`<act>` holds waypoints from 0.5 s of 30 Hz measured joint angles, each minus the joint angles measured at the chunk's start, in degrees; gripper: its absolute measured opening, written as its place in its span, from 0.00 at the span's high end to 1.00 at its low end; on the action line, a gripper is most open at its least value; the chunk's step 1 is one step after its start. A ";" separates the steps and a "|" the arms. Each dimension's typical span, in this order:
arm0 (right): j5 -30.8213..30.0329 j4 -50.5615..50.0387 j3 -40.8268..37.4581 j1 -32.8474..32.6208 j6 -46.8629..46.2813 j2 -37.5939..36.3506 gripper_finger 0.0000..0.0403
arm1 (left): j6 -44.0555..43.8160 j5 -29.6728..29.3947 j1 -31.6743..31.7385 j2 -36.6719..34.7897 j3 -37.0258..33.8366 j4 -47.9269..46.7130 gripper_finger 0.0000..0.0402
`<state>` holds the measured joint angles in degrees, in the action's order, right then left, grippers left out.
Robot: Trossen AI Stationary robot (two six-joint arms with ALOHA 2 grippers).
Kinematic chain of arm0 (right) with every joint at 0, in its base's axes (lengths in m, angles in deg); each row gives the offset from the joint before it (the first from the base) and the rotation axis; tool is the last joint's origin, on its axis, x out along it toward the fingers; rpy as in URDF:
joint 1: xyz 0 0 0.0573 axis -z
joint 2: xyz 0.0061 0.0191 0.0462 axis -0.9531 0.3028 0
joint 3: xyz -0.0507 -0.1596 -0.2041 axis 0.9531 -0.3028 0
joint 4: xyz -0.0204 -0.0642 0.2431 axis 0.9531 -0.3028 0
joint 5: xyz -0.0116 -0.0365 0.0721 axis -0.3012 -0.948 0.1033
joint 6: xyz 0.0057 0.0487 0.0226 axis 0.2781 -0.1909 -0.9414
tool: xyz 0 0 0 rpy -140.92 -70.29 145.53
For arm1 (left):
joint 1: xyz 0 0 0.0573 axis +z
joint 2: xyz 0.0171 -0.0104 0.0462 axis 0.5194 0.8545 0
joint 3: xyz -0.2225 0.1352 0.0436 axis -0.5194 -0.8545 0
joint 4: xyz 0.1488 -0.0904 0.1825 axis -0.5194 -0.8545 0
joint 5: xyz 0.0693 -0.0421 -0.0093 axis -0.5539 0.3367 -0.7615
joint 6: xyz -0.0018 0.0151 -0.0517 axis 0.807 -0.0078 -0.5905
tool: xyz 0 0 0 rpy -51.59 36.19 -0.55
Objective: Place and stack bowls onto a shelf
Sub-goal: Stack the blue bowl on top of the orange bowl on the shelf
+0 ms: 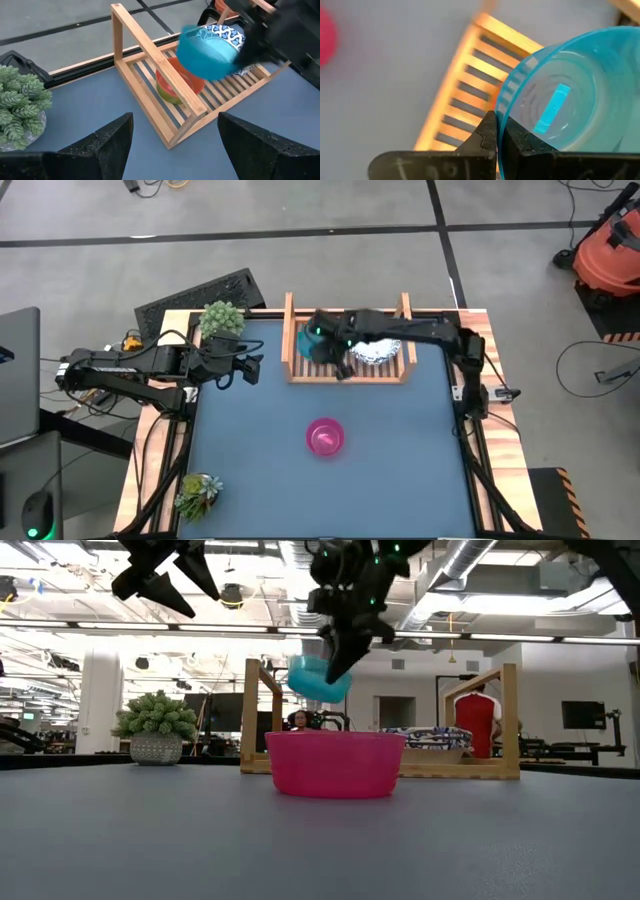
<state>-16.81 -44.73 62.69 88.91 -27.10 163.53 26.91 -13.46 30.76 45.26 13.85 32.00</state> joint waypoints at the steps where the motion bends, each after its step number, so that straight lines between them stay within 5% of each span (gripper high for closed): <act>1: 0.27 0.88 0.03 1.29 -0.39 0.77 0.94 | 0.00 0.00 -0.01 0.00 0.00 -0.02 0.32; 10: 4.11 -0.06 -0.13 4.29 -1.40 5.37 0.94 | 0.02 -0.02 -0.02 -0.02 0.00 -0.81 0.32; 15: 1.38 0.13 -0.15 3.75 -0.68 8.49 0.94 | 0.79 -0.48 -0.02 -0.02 0.00 -0.87 0.32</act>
<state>-15.43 -44.60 62.53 92.66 -27.77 172.02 27.70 -13.94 30.73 45.24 13.85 31.13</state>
